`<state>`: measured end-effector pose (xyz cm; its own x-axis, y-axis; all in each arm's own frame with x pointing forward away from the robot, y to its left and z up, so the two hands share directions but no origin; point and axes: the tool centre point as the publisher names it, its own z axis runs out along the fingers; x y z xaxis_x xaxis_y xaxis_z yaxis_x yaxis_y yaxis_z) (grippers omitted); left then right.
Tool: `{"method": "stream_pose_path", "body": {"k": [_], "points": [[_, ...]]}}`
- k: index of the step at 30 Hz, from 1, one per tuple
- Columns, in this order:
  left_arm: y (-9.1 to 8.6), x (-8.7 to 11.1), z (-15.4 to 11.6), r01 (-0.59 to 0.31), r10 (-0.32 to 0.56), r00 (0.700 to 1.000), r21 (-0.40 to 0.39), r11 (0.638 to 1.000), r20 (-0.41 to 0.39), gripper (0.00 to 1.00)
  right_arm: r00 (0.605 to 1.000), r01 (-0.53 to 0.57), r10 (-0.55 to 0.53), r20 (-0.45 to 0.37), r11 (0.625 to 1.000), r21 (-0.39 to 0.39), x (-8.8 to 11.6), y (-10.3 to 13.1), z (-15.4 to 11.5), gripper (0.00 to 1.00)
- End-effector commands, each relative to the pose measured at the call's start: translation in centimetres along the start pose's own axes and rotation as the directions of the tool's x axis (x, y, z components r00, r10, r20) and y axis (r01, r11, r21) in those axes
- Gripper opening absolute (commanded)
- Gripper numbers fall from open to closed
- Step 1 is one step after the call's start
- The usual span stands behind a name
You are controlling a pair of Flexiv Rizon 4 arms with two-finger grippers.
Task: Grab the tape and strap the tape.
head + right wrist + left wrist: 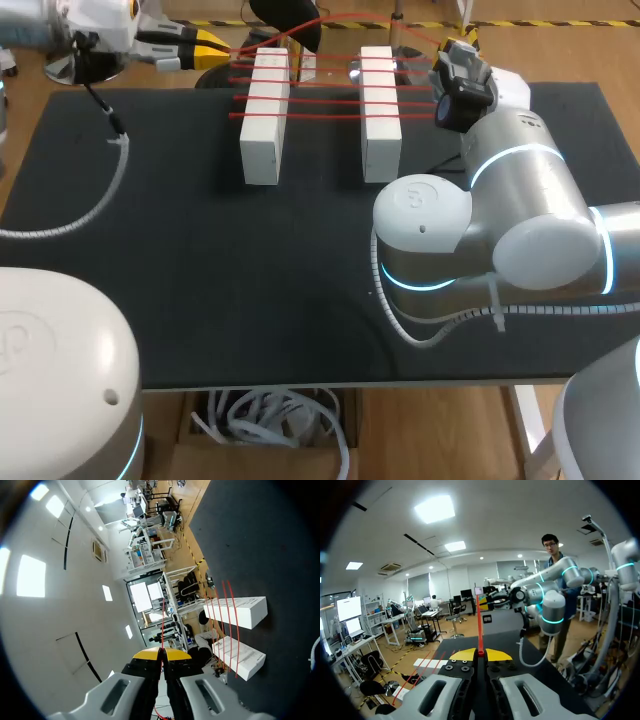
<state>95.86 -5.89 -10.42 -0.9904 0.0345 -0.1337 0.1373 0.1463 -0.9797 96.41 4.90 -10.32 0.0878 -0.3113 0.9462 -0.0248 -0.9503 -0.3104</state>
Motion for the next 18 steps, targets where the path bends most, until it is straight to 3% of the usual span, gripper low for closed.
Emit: {"method": "stream_pose_path", "body": {"k": [1,10,15,18], "points": [[-0.5,0.1,0.0,0.002,-0.002,1.0,-0.14,0.99,0.001,0.0,1.0,0.003,-0.003,0.008,1.0,-0.003,0.3,0.0,-0.1,0.0],[-0.5,0.1,0.0,0.002,-0.002,1.0,-0.14,0.99,0.001,0.0,1.0,0.003,-0.003,0.008,1.0,-0.003,0.3,0.0,-0.1,0.0],[-1.2,0.2,-0.1,-0.03,0.01,0.998,-0.323,0.946,-0.061,0.0,1.0,0.003,-0.003,0.008,1.0,-0.003,0.3,0.0,-0.1,0.0],[-1.8,0.1,0.1,-0.044,0.002,0.995,-0.448,0.893,-0.095,0.0,1.0,0.003,-0.003,0.008,1.0,-0.003,0.3,0.0,-0.1,0.0]]}}
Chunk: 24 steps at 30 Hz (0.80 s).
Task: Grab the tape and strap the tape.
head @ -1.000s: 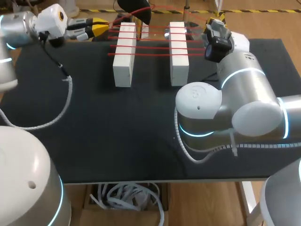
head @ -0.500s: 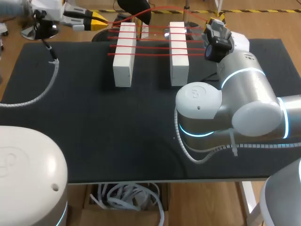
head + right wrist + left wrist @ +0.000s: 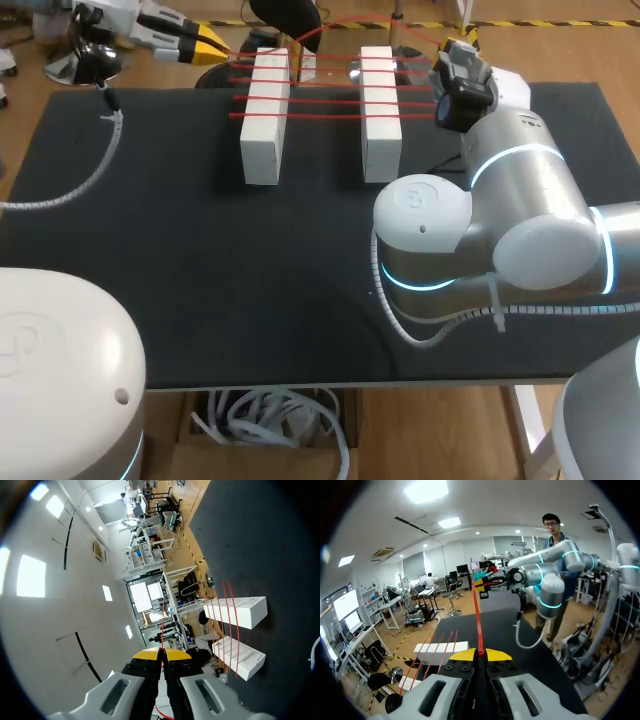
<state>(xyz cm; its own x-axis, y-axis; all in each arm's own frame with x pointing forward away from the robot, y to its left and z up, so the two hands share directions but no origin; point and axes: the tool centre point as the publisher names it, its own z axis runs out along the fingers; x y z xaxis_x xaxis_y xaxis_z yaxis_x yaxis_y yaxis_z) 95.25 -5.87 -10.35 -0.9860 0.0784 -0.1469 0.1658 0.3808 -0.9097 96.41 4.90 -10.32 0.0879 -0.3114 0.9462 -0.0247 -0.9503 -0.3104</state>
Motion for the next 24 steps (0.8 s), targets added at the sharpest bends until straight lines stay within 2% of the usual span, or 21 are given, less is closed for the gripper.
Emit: {"method": "stream_pose_path", "body": {"k": [1,4,7,13,14,17,22,24], "points": [[-1.7,-0.7,-0.3,-0.011,-0.005,0.998,-0.253,0.967,-0.063,0.0,1.0,0.003,-0.003,0.008,1.0,-0.003,0.3,0.0,-0.1,0.0],[-2.3,-0.8,-0.1,-0.009,-0.02,0.997,-0.356,0.934,-0.078,0.0,1.0,0.003,-0.003,0.008,1.0,-0.003,0.3,0.0,-0.1,0.0],[-3.1,-1.1,0.4,-0.015,-0.033,0.995,-0.468,0.883,-0.094,0.0,1.0,0.003,-0.003,0.008,1.0,-0.003,0.3,0.0,-0.1,0.0],[-3.9,-1.2,0.4,-0.003,-0.056,0.996,-0.645,0.764,-0.071,0.0,1.0,0.003,-0.003,0.008,1.0,-0.003,0.3,0.0,-0.1,0.0],[-3.9,-1.3,0.3,-0.003,-0.057,0.996,-0.679,0.735,-0.066,0.0,1.0,0.003,-0.003,0.008,1.0,-0.003,0.3,0.0,-0.1,0.0],[-4.1,-1.3,-0.1,0.002,-0.056,0.997,-0.726,0.688,-0.05,0.0,1.0,0.003,-0.003,0.008,1.0,-0.003,0.3,0.0,-0.1,0.0],[-4.4,-1.1,-0.4,-0.003,-0.046,0.998,-0.774,0.633,-0.042,0.0,1.0,0.003,-0.003,0.008,1.0,-0.003,0.3,0.0,-0.1,0.0],[-4.5,-1.1,-0.4,-0.008,-0.039,0.998,-0.774,0.633,-0.043,0.0,1.0,0.003,-0.003,0.008,1.0,-0.003,0.3,0.0,-0.1,0.0]]}}
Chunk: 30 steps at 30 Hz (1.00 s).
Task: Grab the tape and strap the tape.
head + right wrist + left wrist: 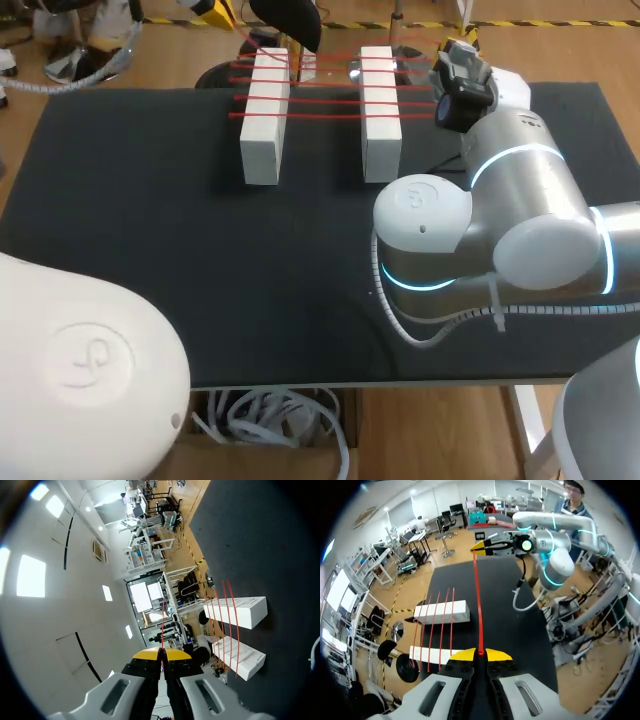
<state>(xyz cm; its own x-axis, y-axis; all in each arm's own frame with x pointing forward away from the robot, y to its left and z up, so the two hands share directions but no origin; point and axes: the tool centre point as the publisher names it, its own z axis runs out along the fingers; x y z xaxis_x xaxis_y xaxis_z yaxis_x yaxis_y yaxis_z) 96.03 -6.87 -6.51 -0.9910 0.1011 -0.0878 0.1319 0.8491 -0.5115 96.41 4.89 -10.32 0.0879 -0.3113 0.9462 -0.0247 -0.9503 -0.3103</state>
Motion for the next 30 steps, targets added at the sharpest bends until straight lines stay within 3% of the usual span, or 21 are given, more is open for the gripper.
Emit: {"method": "stream_pose_path", "body": {"k": [1,17,24,30], "points": [[-0.7,0.3,-0.3,-0.004,0.005,1.0,-0.257,0.966,0.005,0.0,1.0,0.003,-0.003,0.008,1.0,-0.003,0.3,0.0,-0.1,0.0],[-0.7,0.3,-0.3,-0.004,0.005,1.0,-0.257,0.966,0.005,0.0,1.0,0.003,-0.003,0.008,1.0,-0.003,0.3,0.0,-0.1,0.0],[-2.0,0.5,-1.3,0.03,-0.029,1.0,-0.208,0.978,0.005,0.0,1.0,0.003,-0.003,0.008,1.0,-0.003,0.3,0.0,-0.1,0.0],[-3.3,0.5,-1.7,0.0,0.005,1.0,-0.18,0.984,0.027,0.0,1.0,0.003,-0.003,0.008,1.0,-0.003,0.3,0.0,-0.1,0.0]]}}
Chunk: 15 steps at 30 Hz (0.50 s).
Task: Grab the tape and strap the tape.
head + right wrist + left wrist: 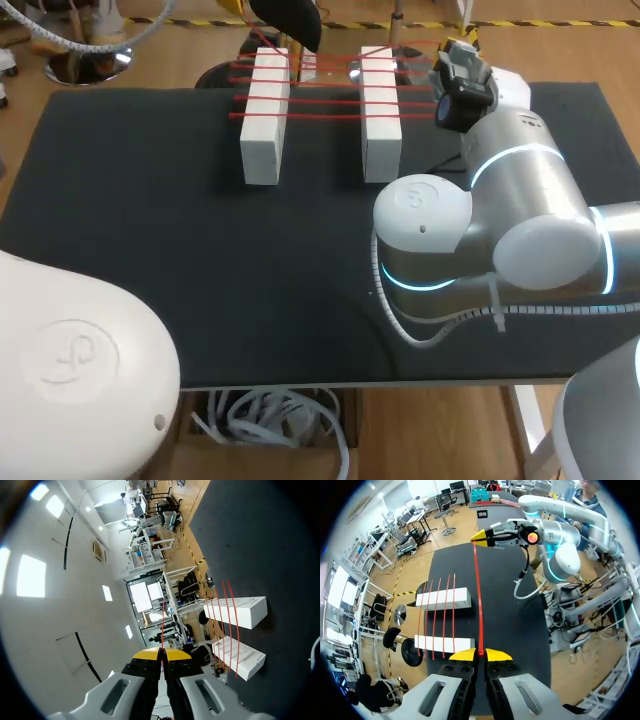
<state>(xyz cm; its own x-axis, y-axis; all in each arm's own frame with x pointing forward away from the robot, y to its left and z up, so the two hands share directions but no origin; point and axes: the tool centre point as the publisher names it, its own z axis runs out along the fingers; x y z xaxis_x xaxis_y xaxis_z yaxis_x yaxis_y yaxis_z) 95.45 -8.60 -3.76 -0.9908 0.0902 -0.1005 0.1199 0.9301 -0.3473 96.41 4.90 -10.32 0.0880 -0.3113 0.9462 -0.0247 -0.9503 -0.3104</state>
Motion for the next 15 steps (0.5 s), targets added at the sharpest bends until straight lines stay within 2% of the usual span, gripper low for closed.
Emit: {"method": "stream_pose_path", "body": {"k": [1,8,15], "points": [[-0.5,0.3,-0.4,-0.009,0.009,1.0,0.01,1.0,0.012,0.0,1.0,0.003,-0.003,0.008,1.0,-0.003,0.3,0.0,-0.1,0.0],[-1.6,0.3,-0.3,-0.039,0.039,0.999,0.025,0.999,0.008,0.0,1.0,0.003,-0.003,0.008,1.0,-0.003,0.3,0.0,-0.1,0.0],[-1.8,0.2,-0.3,-0.064,0.064,0.998,0.029,0.998,0.004,0.0,1.0,0.003,-0.003,0.008,1.0,-0.003,0.3,0.0,-0.1,0.0]]}}
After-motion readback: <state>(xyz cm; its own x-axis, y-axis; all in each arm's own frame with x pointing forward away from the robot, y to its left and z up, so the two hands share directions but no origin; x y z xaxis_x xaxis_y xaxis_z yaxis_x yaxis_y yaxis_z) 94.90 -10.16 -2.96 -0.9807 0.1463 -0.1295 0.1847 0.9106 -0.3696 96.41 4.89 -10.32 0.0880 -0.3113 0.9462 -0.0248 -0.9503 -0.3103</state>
